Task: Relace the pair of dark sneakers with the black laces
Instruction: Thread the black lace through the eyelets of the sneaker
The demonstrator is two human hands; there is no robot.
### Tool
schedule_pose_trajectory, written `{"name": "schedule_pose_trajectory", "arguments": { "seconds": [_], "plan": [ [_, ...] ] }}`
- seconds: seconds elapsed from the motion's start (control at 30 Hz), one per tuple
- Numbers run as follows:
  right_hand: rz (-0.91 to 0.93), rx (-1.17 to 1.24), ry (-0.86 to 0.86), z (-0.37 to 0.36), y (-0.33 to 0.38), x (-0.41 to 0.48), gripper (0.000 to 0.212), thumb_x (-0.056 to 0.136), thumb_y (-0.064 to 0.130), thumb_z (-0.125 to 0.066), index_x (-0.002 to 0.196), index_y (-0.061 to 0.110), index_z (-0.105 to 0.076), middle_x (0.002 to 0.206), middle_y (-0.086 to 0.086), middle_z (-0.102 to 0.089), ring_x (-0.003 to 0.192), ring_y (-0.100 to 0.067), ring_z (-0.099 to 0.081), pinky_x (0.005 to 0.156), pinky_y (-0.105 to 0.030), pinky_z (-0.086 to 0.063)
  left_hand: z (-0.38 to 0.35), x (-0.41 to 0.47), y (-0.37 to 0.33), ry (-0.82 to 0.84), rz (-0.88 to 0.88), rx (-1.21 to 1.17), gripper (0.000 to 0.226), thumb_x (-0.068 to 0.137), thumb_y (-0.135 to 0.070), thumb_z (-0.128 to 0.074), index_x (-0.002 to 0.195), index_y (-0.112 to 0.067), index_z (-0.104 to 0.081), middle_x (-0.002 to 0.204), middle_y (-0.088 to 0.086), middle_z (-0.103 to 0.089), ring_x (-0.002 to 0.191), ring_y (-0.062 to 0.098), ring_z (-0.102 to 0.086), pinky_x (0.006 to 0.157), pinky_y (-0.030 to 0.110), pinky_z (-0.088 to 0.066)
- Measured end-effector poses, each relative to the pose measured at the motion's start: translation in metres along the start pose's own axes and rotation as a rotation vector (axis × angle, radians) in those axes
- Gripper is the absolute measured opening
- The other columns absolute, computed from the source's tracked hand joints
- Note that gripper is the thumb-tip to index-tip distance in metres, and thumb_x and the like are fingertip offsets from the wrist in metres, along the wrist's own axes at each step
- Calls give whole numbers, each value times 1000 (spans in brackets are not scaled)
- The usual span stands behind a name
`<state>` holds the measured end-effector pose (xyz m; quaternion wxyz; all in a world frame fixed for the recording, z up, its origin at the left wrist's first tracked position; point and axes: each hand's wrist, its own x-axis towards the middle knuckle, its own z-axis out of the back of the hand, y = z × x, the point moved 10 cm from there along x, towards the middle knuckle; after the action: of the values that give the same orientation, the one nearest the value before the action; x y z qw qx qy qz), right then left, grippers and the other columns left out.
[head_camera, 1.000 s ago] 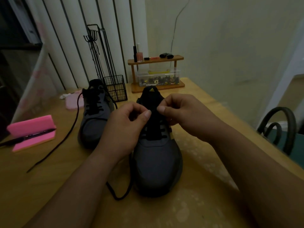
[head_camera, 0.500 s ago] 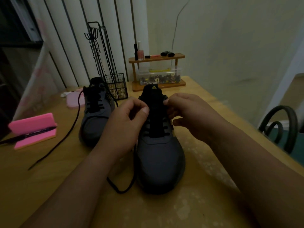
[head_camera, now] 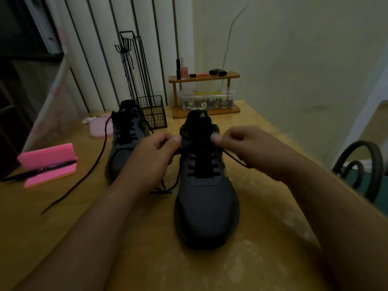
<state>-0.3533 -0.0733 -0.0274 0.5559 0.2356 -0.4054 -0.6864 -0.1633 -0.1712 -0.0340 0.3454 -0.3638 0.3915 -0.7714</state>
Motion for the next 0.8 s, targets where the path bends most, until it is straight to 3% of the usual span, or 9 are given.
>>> {"name": "schedule_pose_trajectory", "arguments": {
  "seconds": [0.07, 0.13, 0.3, 0.4, 0.47, 0.53, 0.6, 0.7, 0.8],
  "plan": [
    [24, -20, 78, -12, 5, -2, 35, 98, 42, -65, 90, 9, -66, 56, 15, -56, 48, 2, -49, 47, -11, -36, 2, 0, 0, -6, -2, 16, 34, 108, -41, -49, 92, -18, -70, 62, -9, -50, 51, 2, -42, 57, 26, -37],
    [36, 110, 83, -10, 5, -1, 31, 100, 36, -65, 84, 9, -62, 63, 6, -54, 54, -7, -48, 54, -21, -38, 3, 1, 1, -2, 2, 38, 37, 108, -42, -47, 92, -17, -70, 62, -8, -50, 49, 1, -41, 52, 21, -36],
    [15, 700, -72, 5, 2, 6, 20, 104, 18, -50, 90, 9, -61, 92, -4, -70, 95, -17, -69, 97, -40, -49, 3, 0, 2, 1, 16, 24, 44, 109, -43, -46, 90, -11, -70, 63, -4, -47, 49, 6, -38, 45, 14, -32],
    [-43, 1204, -180, 11, -8, 7, 21, 102, 14, -47, 82, 13, -54, 70, -2, -55, 74, -20, -64, 96, -43, -52, 1, 0, 2, 23, 19, 39, 46, 108, -45, -45, 89, -12, -69, 61, -6, -44, 51, 6, -38, 53, 25, -35],
    [-100, 1284, -273, 15, -20, 7, 18, 101, 14, -49, 84, 16, -49, 63, 1, -40, 59, -15, -51, 82, -37, -54, 2, 0, 3, 12, 25, 49, 46, 108, -47, -45, 88, -13, -70, 60, -7, -45, 52, 5, -41, 61, 30, -36],
    [-143, 1175, -324, 19, -31, 8, 20, 102, 14, -52, 84, 18, -45, 64, 3, -30, 54, -12, -35, 60, -28, -45, 4, 0, 2, -7, 38, 52, 47, 108, -48, -44, 88, -16, -70, 60, -14, -57, 56, -3, -51, 68, 31, -38],
    [-115, 798, -299, 27, -33, 9, 21, 104, 19, -57, 85, 17, -46, 64, 3, -29, 55, -13, -27, 48, -26, -30, 5, -1, 3, -21, 69, 19, 49, 109, -49, -39, 90, -15, -70, 57, -23, -59, 56, -10, -53, 67, 32, -37],
    [-31, 238, -16, 8, -19, 8, 38, 100, 47, -63, 96, 10, -66, 63, 0, -33, 55, -17, -28, 50, -32, -25, 7, -1, 6, -48, 117, -51, 57, 110, -52, -35, 100, -9, -71, 49, -22, -52, 45, -4, -46, 58, 31, -32],
    [5, 124, 135, -9, -9, 1, 40, 96, 44, -67, 94, 4, -71, 61, 1, -42, 55, -18, -34, 52, -30, -30, 8, -1, 8, -68, 128, -61, 61, 108, -56, -36, 104, -6, -70, 50, -21, -49, 45, -3, -45, 59, 33, -32]
  ]
}}
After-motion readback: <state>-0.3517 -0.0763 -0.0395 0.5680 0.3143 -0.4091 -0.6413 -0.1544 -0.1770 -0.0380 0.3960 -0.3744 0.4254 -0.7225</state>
